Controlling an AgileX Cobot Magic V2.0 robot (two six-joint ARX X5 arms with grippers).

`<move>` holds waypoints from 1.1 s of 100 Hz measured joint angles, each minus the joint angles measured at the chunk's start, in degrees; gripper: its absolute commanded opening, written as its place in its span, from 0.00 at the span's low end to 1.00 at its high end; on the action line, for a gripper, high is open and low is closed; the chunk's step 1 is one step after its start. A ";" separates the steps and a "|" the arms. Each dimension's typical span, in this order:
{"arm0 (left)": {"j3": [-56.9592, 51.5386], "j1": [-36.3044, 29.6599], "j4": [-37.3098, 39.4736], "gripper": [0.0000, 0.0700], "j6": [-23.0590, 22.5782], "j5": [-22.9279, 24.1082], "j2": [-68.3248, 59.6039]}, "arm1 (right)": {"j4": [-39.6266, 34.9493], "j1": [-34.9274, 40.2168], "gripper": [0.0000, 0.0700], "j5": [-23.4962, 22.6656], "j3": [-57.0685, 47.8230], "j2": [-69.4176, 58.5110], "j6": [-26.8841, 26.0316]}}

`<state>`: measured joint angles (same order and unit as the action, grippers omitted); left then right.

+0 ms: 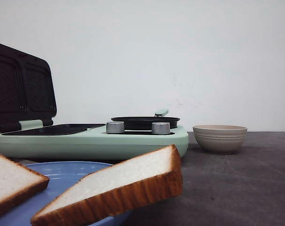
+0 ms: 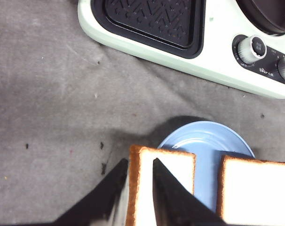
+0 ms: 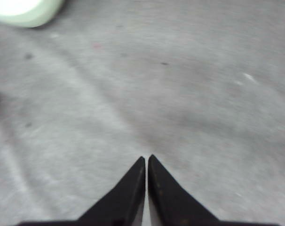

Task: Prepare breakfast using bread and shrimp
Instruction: 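Move the left gripper down to the bread slice on the blue plate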

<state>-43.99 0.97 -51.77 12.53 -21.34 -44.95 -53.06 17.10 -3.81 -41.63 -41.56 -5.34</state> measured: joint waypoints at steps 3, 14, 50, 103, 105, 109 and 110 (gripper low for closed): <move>0.00 -0.04 -0.17 0.02 -0.02 0.00 0.00 | 0.02 0.13 0.00 -0.68 0.00 0.00 -0.02; 0.00 -0.09 -1.42 0.05 -0.77 0.00 0.00 | 0.00 0.13 0.00 -3.02 0.00 0.00 -0.68; 0.00 -0.13 -7.26 0.58 -3.28 -0.02 -1.16 | 0.00 0.13 0.41 -9.90 0.00 0.00 -2.34; 0.00 -4.74 -13.22 0.58 -4.79 -2.67 -15.02 | 0.00 0.13 0.41 -11.19 0.00 0.00 -2.58; 0.00 -5.01 -13.33 0.58 -4.85 -2.67 -15.43 | 0.00 0.13 0.41 -11.19 0.00 0.00 -2.58; 0.00 -5.53 -13.35 0.58 -5.05 -2.67 -16.33 | 0.00 0.13 0.41 -11.21 0.00 0.00 -2.58; 0.00 -5.60 -13.35 0.58 -5.07 -2.67 -16.41 | 0.00 0.13 0.41 -11.19 0.00 0.00 -2.58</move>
<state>-43.99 -4.62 -65.12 7.46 -24.01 -61.36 -53.06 17.23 -15.00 -41.63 -41.56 -7.92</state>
